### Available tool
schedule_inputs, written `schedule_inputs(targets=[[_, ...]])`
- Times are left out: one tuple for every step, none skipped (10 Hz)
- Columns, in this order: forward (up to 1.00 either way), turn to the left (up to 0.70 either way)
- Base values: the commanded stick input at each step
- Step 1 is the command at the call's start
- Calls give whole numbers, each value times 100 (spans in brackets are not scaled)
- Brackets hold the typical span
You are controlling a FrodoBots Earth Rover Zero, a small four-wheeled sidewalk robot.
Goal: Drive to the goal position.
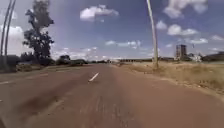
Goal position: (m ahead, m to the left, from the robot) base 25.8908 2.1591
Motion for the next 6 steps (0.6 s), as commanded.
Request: schedule_inputs(targets=[[85,2],[85,2],[85,2],[85,24],[85,23],[85,6]])
